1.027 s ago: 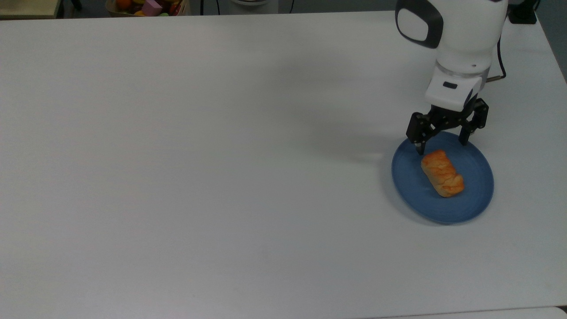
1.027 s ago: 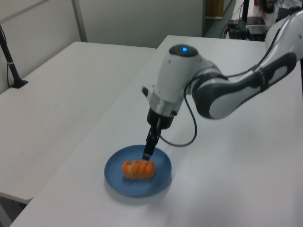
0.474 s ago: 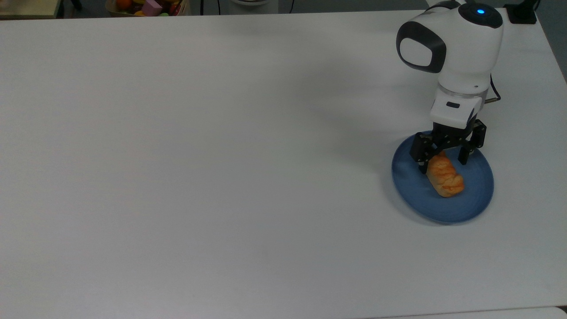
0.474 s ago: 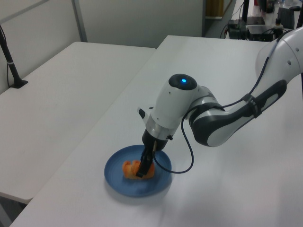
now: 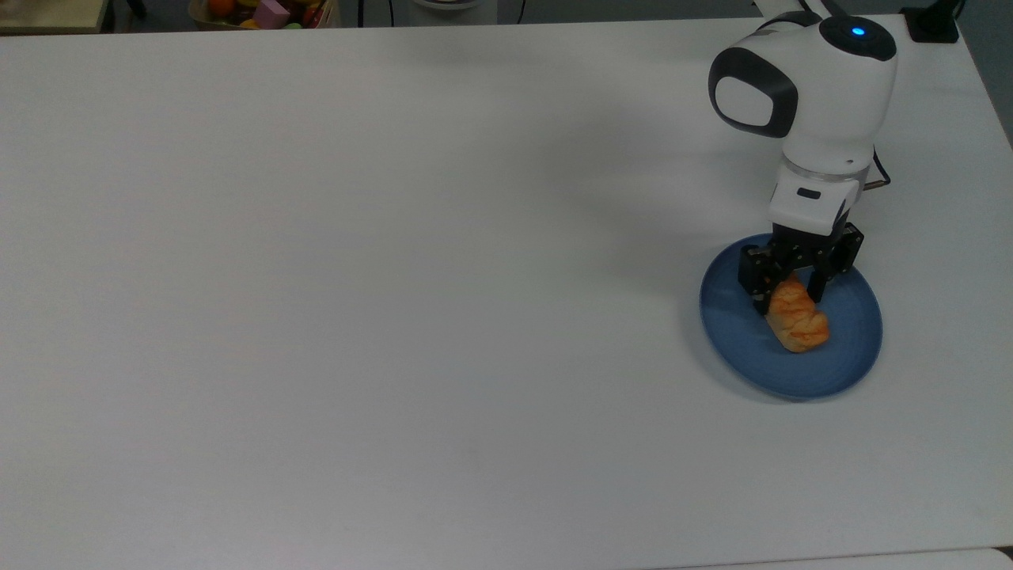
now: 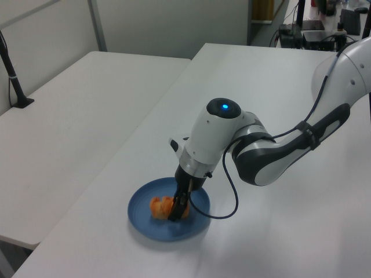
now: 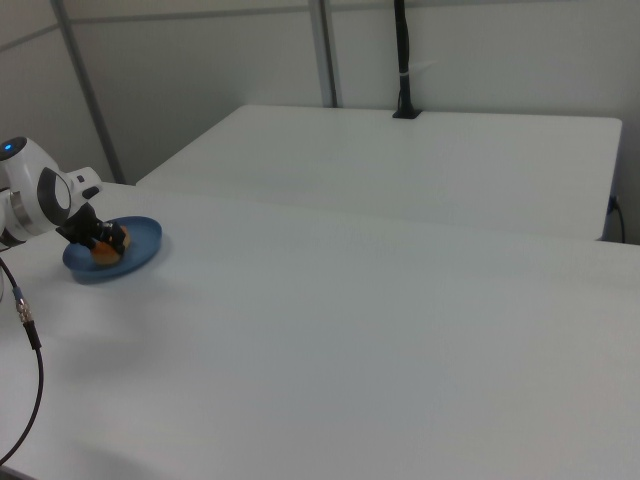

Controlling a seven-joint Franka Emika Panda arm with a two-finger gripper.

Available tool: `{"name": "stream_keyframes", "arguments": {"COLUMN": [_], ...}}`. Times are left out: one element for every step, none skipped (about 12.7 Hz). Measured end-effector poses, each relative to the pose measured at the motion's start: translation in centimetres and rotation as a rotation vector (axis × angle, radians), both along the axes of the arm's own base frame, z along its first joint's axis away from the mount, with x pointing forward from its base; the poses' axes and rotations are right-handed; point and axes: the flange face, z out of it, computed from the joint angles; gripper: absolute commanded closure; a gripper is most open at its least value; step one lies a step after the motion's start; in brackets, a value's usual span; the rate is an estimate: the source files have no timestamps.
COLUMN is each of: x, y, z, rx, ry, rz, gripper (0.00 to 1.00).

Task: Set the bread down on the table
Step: 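Lower the gripper and close it around the bread roll, then lift the bread roll off the plate and carry it away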

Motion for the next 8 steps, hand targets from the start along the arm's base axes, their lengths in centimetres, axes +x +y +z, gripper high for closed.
{"name": "stream_keyframes", "arguments": {"x": [-0.1, -0.2, -0.2, -0.2, -0.2, -0.2, -0.2, -0.1], "y": [0.2, 0.3, 0.3, 0.3, 0.3, 0.3, 0.3, 0.1], "z": [0.0, 0.0, 0.0, 0.2, 0.4, 1.1, 2.2, 3.8], "rx": [0.001, 0.003, 0.005, 0.008, 0.010, 0.016, 0.025, 0.037], "ry": [0.001, 0.001, 0.002, 0.000, -0.002, -0.008, -0.018, -0.034], "rz": [0.002, -0.001, -0.005, -0.007, -0.008, -0.010, -0.012, -0.015], "gripper": [0.51, 0.52, 0.52, 0.52, 0.52, 0.52, 0.52, 0.52]}}
